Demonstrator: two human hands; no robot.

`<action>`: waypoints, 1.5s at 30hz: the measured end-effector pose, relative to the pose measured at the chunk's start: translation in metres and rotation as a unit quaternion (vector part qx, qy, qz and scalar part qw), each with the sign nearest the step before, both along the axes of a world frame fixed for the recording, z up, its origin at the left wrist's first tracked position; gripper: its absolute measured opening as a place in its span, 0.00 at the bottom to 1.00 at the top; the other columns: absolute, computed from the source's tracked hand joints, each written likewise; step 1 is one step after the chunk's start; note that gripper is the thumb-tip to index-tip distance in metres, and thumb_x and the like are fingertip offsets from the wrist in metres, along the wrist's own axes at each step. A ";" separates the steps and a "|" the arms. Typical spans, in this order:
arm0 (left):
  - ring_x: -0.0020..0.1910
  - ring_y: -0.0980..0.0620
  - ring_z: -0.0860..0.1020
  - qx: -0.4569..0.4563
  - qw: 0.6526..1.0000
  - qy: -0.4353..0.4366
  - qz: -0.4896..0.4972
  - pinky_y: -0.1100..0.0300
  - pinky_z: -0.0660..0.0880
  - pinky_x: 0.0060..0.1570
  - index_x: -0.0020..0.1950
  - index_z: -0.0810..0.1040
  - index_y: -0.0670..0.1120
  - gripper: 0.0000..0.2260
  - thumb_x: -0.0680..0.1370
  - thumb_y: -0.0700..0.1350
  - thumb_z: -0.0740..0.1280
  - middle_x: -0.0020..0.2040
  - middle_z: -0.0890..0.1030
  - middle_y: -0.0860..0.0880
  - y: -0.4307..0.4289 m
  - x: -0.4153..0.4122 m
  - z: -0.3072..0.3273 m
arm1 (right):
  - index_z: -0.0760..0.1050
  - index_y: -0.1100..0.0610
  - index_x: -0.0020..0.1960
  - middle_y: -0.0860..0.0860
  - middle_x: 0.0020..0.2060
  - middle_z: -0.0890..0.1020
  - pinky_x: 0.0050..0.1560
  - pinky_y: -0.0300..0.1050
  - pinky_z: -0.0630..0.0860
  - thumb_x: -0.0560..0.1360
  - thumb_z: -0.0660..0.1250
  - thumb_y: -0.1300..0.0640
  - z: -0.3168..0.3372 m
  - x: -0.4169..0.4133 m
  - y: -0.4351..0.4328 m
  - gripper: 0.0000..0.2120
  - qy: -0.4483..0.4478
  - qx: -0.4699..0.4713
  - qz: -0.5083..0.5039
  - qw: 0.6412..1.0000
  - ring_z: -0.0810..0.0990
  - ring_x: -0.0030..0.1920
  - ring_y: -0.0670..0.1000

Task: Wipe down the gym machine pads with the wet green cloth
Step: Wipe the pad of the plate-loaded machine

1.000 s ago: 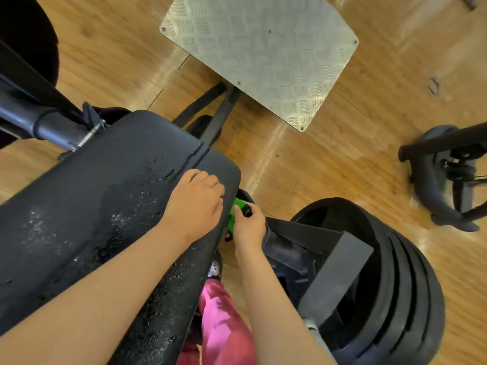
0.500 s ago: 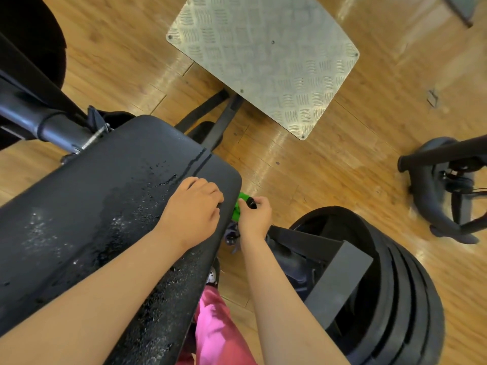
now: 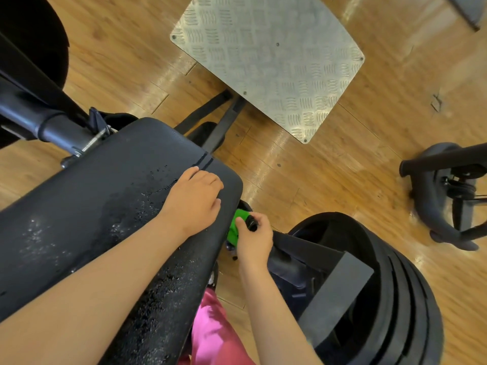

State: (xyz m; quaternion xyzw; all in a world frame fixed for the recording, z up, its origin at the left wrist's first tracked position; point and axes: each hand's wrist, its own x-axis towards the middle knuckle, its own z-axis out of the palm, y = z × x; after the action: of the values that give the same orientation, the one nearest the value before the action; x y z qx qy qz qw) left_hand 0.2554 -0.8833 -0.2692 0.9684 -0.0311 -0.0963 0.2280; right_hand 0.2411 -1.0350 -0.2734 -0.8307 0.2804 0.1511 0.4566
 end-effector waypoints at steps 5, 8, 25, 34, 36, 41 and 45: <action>0.66 0.53 0.70 0.002 1.000 0.010 0.020 0.56 0.49 0.73 0.66 0.73 0.47 0.16 0.80 0.48 0.60 0.64 0.75 0.52 0.004 0.004 -0.001 | 0.74 0.55 0.57 0.46 0.48 0.76 0.46 0.37 0.70 0.78 0.67 0.58 -0.004 0.057 0.003 0.08 -0.025 -0.069 0.089 0.993 0.75 0.49 0.47; 0.67 0.53 0.68 0.009 0.999 0.022 0.035 0.56 0.47 0.73 0.67 0.71 0.47 0.16 0.81 0.49 0.58 0.66 0.74 0.52 0.010 0.009 0.000 | 0.74 0.56 0.60 0.46 0.50 0.75 0.46 0.36 0.70 0.79 0.66 0.58 -0.010 0.083 0.002 0.11 -0.022 -0.080 0.139 0.987 0.74 0.48 0.46; 0.70 0.46 0.66 0.100 0.982 0.072 0.140 0.52 0.60 0.69 0.72 0.65 0.43 0.22 0.80 0.51 0.59 0.70 0.69 0.46 0.097 0.036 -0.006 | 0.76 0.49 0.60 0.44 0.52 0.75 0.47 0.45 0.75 0.80 0.65 0.56 -0.043 0.173 0.039 0.10 0.142 0.061 0.334 0.930 0.74 0.52 0.49; 0.71 0.46 0.63 0.057 0.981 0.056 0.179 0.52 0.57 0.71 0.70 0.68 0.41 0.24 0.78 0.53 0.62 0.70 0.69 0.44 0.109 0.034 -0.011 | 0.78 0.47 0.54 0.55 0.58 0.77 0.59 0.53 0.76 0.80 0.65 0.55 -0.063 0.185 0.102 0.06 0.145 0.095 0.391 0.904 0.77 0.56 0.58; 0.71 0.46 0.63 0.048 0.981 0.049 0.183 0.52 0.57 0.71 0.70 0.69 0.42 0.24 0.78 0.53 0.63 0.69 0.69 0.45 0.111 0.033 -0.013 | 0.77 0.46 0.53 0.53 0.58 0.77 0.65 0.56 0.72 0.79 0.65 0.54 -0.068 0.185 0.098 0.05 0.132 0.084 0.407 0.900 0.76 0.59 0.57; 0.70 0.46 0.63 0.037 0.981 0.046 0.186 0.52 0.58 0.70 0.69 0.70 0.42 0.24 0.78 0.54 0.64 0.68 0.70 0.45 0.110 0.033 -0.015 | 0.75 0.52 0.59 0.49 0.51 0.78 0.56 0.47 0.75 0.80 0.64 0.55 -0.067 0.193 0.077 0.08 0.187 0.104 0.424 0.880 0.77 0.52 0.51; 0.72 0.43 0.61 0.044 0.977 0.048 0.205 0.50 0.57 0.72 0.71 0.67 0.39 0.28 0.76 0.54 0.66 0.70 0.68 0.42 0.108 0.032 -0.013 | 0.78 0.48 0.52 0.55 0.54 0.80 0.56 0.56 0.78 0.78 0.67 0.54 -0.073 0.196 0.103 0.04 0.161 0.079 0.440 0.880 0.79 0.54 0.58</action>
State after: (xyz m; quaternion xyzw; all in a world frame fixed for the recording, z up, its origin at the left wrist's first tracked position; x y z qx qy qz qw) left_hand 0.2877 -0.7752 -0.2824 0.9576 0.1833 -0.0948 0.2009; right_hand 0.4370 -0.9318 -0.3465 -0.7942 -0.0573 0.4893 0.3558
